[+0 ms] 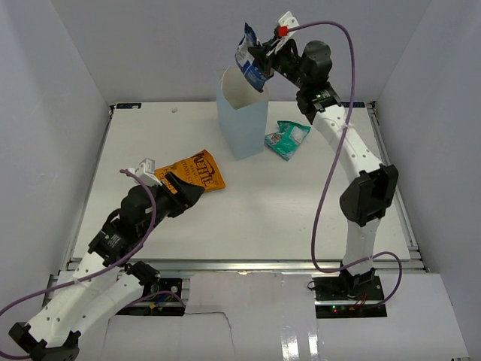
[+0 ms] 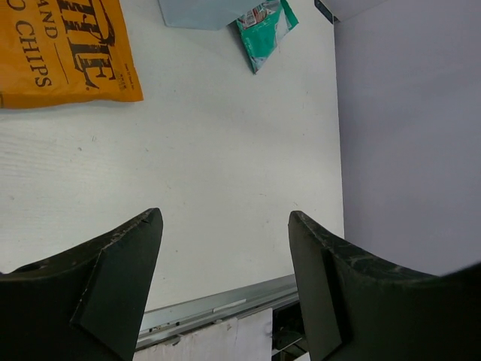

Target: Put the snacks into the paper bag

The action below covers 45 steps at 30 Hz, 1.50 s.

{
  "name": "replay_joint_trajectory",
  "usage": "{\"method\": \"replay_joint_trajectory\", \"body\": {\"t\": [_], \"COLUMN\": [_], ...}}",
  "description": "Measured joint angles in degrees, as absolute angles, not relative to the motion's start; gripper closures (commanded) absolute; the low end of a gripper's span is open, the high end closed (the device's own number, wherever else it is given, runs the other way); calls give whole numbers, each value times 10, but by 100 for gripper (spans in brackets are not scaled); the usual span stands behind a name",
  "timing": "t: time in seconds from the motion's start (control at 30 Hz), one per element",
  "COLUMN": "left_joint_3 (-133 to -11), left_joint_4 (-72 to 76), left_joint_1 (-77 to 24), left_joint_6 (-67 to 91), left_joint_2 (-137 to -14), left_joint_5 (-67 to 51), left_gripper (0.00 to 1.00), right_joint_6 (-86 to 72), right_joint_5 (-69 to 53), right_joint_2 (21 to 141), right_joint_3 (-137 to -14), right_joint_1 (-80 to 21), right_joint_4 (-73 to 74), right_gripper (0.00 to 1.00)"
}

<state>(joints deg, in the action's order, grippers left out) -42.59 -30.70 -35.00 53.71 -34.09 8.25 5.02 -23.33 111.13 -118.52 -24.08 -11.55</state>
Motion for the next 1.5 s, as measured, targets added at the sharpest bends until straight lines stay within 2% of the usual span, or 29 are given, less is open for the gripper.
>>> {"method": "replay_joint_trajectory", "body": {"t": [0.23, 0.5, 0.53, 0.57, 0.6, 0.7, 0.73, 0.87, 0.97, 1.03, 1.23, 1.33, 1.5], "left_joint_3": [-426, -425, -425, -424, -424, -424, -424, -425, -425, -430, -511, -566, -624], "left_joint_4": [-324, -326, -326, -326, -326, -326, -325, -326, -326, -332, -386, -405, -402], "left_joint_1": [-350, -350, -350, -350, -350, -350, -350, -350, -350, -350, -350, -349, -346], "left_joint_6": [557, 572, 573, 575, 575, 575, 575, 574, 572, 566, 497, 417, 243], "left_joint_2": [-342, -342, -342, -343, -346, -362, -369, -404, -425, -442, -543, -616, -743], "left_joint_5": [86, 90, 91, 92, 93, 97, 98, 100, 100, 100, 120, 135, 142], "left_gripper": [22, 21, 21, 20, 20, 20, 20, 20, 19, 20, 17, 14, 11], "right_joint_6": [68, 77, 77, 73, 74, 75, 74, 78, 77, 78, 100, 123, 202], "right_joint_5": [-182, -138, -135, -132, -127, -117, -114, -111, -121, -140, -263, -358, -472], "right_joint_2": [1191, 1198, 1198, 1198, 1198, 1197, 1197, 1193, 1176, 1153, 1026, 938, 812], "right_joint_3": [-1213, -1190, -1185, -1181, -1174, -1160, -1157, -1154, -1154, -1154, -1114, -1034, -797], "right_joint_1": [-256, -256, -256, -256, -256, -257, -257, -260, -260, -260, -250, -223, -149], "right_joint_4": [-154, -178, -180, -180, -182, -182, -182, -172, -150, -125, -28, 18, 114], "right_gripper": [92, 90, 73, 62, 41, 17, 14, 10, 2, 10, 10, 10, 9]}}
